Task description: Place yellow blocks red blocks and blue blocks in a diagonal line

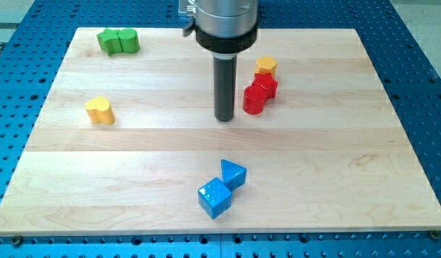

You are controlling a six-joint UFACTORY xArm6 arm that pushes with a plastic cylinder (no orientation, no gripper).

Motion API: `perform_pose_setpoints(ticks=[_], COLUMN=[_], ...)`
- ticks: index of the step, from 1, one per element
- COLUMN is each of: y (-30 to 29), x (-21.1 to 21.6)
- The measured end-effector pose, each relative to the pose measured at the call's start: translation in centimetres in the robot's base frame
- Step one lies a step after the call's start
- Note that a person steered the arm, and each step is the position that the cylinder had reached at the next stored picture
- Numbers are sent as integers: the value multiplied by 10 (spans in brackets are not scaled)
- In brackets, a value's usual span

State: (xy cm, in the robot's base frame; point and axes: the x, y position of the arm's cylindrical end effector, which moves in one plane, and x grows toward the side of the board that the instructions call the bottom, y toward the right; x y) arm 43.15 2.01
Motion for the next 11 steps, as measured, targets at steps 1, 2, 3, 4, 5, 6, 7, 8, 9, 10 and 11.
perform_pose_setpoints(ticks=[1, 2, 3, 4, 5, 6, 7, 8, 9, 10, 11], y=[19, 30, 19, -48, -166, -257, -272, -237, -176, -94, -110], x=[0, 0, 2, 20, 57, 64, 20, -7, -3, 18, 29])
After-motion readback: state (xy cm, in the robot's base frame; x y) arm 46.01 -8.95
